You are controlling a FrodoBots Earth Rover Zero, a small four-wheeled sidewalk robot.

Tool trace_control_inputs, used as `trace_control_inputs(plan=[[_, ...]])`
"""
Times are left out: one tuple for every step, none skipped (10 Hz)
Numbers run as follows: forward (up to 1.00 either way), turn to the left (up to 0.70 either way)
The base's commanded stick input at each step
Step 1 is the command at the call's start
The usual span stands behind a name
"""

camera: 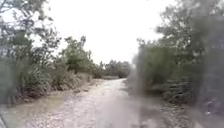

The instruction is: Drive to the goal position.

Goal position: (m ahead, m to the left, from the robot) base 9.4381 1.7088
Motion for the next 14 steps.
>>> trace_control_inputs(plan=[[0.45, 0.00], [0.45, 0.00], [0.45, 0.00], [0.45, 0.00], [0.45, 0.00], [0.45, 0.00], [0.45, 0.00], [0.45, 0.00], [0.45, 0.15], [0.45, 0.27], [0.45, 0.27], [0.45, 0.27], [0.45, 0.00], [0.45, 0.00]])
